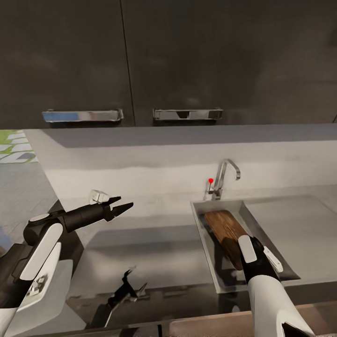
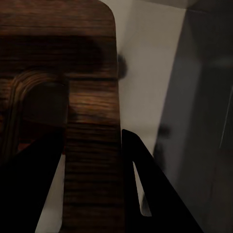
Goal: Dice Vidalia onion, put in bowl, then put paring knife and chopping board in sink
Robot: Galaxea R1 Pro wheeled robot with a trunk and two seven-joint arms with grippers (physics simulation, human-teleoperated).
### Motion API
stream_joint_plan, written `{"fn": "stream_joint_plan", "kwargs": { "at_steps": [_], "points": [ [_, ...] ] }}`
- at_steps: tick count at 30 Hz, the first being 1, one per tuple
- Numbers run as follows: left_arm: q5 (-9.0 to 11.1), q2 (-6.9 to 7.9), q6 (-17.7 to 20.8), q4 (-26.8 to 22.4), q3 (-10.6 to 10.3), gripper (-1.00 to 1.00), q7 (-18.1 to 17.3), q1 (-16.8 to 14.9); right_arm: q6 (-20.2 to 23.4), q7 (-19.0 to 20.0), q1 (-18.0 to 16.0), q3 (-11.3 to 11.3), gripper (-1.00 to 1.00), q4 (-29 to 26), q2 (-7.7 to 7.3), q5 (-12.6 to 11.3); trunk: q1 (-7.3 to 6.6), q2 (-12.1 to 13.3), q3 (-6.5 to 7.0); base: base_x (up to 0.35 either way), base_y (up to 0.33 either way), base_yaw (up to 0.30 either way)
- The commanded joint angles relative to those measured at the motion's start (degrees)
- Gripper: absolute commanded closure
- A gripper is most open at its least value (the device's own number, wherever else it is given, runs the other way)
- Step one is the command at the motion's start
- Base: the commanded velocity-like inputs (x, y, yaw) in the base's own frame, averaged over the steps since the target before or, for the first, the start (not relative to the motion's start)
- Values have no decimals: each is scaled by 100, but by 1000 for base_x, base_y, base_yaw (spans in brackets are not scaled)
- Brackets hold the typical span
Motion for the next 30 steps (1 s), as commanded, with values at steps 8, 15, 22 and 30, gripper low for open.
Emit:
{"fn": "stream_joint_plan", "kwargs": {
  "at_steps": [8,15,22,30],
  "points": [
    [43,4,40,-2,-4,-100,9,-6,51,-17,-6,-20,100,-13,7,1,3,-14,-88,39,0,0],
    [43,4,40,-2,-36,-100,6,-6,51,-17,-6,-20,100,-13,4,1,3,-14,-154,54,0,0],
    [43,4,40,-2,-60,-100,5,-6,52,-17,-6,-20,100,-13,4,1,3,-14,-220,4,0,0],
    [43,4,40,-2,-64,-100,6,-6,59,-20,-6,-20,100,-12,4,1,3,-14,-252,50,0,0]
  ]
}}
